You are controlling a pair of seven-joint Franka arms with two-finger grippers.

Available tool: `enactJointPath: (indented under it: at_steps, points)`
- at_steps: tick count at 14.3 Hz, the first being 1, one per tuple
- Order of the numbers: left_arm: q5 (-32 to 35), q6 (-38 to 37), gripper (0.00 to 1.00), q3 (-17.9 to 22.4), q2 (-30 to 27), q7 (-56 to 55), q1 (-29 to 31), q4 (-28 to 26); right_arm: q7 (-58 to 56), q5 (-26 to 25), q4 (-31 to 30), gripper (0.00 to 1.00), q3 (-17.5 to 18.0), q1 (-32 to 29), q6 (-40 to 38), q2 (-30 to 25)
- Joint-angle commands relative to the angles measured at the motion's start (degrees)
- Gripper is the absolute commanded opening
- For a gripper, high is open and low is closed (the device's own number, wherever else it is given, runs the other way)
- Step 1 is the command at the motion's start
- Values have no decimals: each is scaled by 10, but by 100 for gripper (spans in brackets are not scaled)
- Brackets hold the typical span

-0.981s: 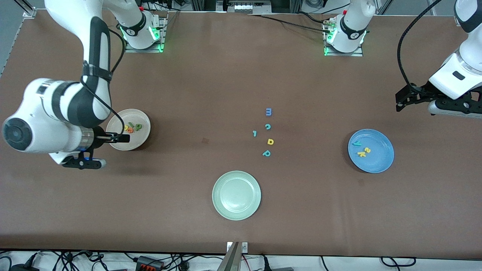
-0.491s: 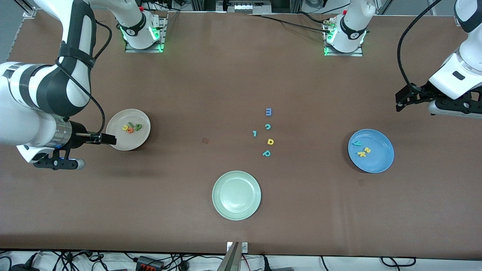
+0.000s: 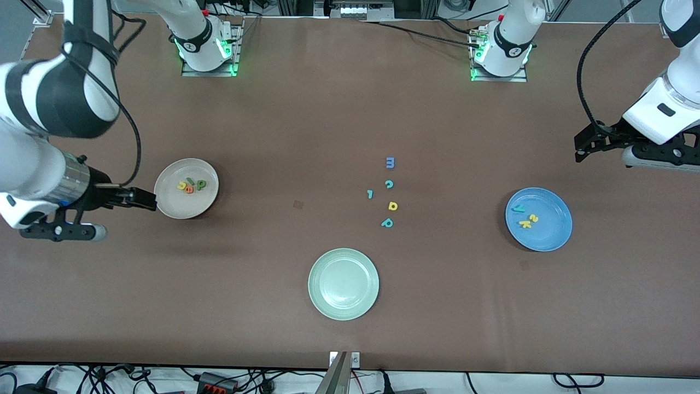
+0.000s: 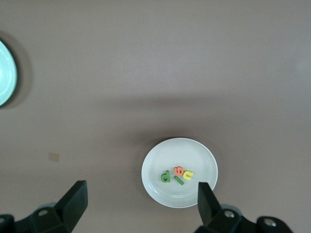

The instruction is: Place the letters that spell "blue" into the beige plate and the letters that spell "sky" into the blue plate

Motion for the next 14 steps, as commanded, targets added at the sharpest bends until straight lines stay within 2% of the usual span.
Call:
enactJointPath:
  at_steps: [1, 5, 8, 11, 14]
  points:
    - [6, -5, 100, 2, 9, 9, -3, 16, 20, -39, -8, 100, 111, -108, -3, -53]
    - [6, -5, 100, 2, 9, 9, -3, 16, 8, -57, -29, 100, 158, -204, -7, -98]
    - [6, -5, 100, 2, 9, 9, -3, 16, -16, -59, -49, 100, 213, -267, -7, -130]
    - [6, -5, 100, 2, 9, 9, -3, 16, -30, -73, -51, 100, 214, -267, -9, -135]
    - [6, -5, 100, 2, 9, 9, -3, 16, -36, -98, -62, 100, 214, -261, -42, -143]
